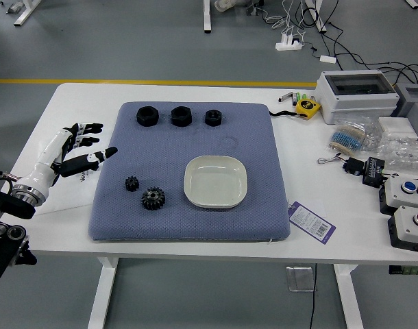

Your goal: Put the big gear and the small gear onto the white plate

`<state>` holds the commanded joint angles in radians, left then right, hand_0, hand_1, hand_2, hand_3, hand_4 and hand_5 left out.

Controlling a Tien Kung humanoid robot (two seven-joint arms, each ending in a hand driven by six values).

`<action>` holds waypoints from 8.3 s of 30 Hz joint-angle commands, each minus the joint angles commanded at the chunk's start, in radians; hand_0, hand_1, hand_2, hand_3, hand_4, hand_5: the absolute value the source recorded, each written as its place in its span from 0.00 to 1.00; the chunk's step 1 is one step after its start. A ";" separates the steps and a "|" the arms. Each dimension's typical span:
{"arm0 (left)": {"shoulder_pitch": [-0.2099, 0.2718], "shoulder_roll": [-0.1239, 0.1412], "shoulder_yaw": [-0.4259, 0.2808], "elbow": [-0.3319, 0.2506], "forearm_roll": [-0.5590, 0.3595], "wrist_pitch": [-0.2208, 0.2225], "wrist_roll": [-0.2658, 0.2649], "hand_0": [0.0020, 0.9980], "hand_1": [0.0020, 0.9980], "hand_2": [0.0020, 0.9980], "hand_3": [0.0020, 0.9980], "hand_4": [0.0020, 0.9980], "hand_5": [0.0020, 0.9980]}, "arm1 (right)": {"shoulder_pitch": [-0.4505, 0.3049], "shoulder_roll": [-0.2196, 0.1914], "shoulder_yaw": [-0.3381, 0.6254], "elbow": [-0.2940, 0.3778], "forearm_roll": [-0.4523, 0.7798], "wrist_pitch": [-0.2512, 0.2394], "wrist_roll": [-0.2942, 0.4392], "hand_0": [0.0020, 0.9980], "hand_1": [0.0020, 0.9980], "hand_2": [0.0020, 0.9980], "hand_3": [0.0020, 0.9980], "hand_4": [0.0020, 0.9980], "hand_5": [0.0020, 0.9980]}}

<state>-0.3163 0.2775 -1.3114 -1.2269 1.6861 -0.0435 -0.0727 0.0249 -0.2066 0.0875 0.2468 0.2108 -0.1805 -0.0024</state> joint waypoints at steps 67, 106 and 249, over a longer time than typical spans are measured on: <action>-0.270 0.044 0.332 0.235 0.320 -0.117 0.026 0.63 0.58 0.64 0.65 0.82 0.00 | 0.013 -0.003 -0.046 0.003 0.083 0.008 0.014 0.70 0.68 0.76 0.63 0.84 0.74; -0.291 0.026 0.312 0.301 0.281 -0.107 0.010 0.47 0.43 0.48 0.55 0.70 0.00 | 0.023 -0.008 -0.048 0.004 0.083 0.008 0.014 0.70 0.68 0.76 0.63 0.84 0.74; -0.529 -0.179 0.751 0.349 0.149 0.169 0.053 0.65 0.67 0.73 0.72 1.00 0.36 | 0.042 -0.019 -0.003 0.013 0.000 -0.004 -0.011 0.70 0.68 0.76 0.62 0.84 0.75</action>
<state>-0.8455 0.0987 -0.5600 -0.8783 1.8352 0.1258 -0.0195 0.0671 -0.2259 0.0848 0.2603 0.2104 -0.1842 -0.0135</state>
